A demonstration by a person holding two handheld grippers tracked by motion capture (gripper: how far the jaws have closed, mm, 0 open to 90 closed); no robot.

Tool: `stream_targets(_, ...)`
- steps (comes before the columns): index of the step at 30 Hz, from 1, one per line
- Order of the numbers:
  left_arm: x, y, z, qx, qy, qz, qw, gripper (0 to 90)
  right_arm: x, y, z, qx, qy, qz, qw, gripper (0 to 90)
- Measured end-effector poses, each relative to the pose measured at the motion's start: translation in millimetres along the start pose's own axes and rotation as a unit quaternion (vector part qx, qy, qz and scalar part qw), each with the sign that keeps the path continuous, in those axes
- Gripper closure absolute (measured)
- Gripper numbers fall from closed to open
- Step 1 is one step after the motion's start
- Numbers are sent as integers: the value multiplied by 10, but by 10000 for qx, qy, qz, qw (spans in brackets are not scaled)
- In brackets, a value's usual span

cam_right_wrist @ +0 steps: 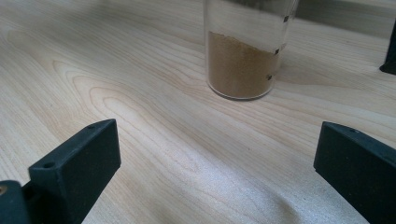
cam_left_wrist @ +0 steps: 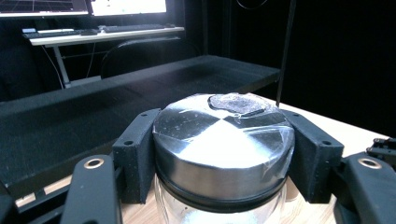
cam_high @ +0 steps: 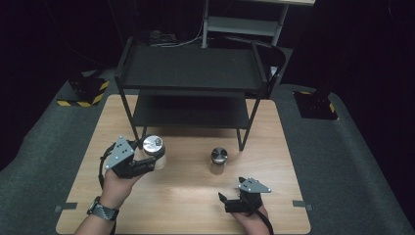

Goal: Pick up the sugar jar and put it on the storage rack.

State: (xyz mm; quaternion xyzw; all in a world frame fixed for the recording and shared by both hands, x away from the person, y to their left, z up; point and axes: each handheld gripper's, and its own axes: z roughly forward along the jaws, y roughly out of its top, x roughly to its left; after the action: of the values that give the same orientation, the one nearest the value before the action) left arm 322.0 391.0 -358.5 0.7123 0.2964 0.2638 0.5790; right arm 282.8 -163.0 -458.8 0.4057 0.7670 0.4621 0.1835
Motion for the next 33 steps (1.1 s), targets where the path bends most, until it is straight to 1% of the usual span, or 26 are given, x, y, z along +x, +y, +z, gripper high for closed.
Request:
stream_targets(9,8,209,-23,-85,27,19,10000,344,-19,-16,-8,-45,31,18,10000,2)
stream_targets(12,14,280,-29,-144,37,66,9999,344,-22,-16,-8,-45,38,22,10000,2)
stream_targets(14,12,302,-29,-167,44,55,9998,344,-25,-16,-8,-45,44,26,10000,2)
stream_targets(16,20,365,-30,-189,54,95,9998,344,-30,-16,-8,-44,51,40,10000,2)
stream_targets(18,25,396,-26,-215,60,75,9997,344,-33,-18,-10,-49,53,58,10000,2)
stream_targets(19,34,442,-28,-241,69,92,9996,344,-34,-18,-12,-48,56,71,9999,2)
stream_targets(23,54,532,-25,-306,59,80,9995,344,-36,-17,-11,-45,64,66,9999,2)
stream_targets(24,54,532,-25,-306,59,80,9995,344,-36,-17,-11,-45,64,66,9999,2)
stream_targets(33,95,699,11,-343,93,64,9993,344,-57,-36,-16,-96,84,111,9999,2)
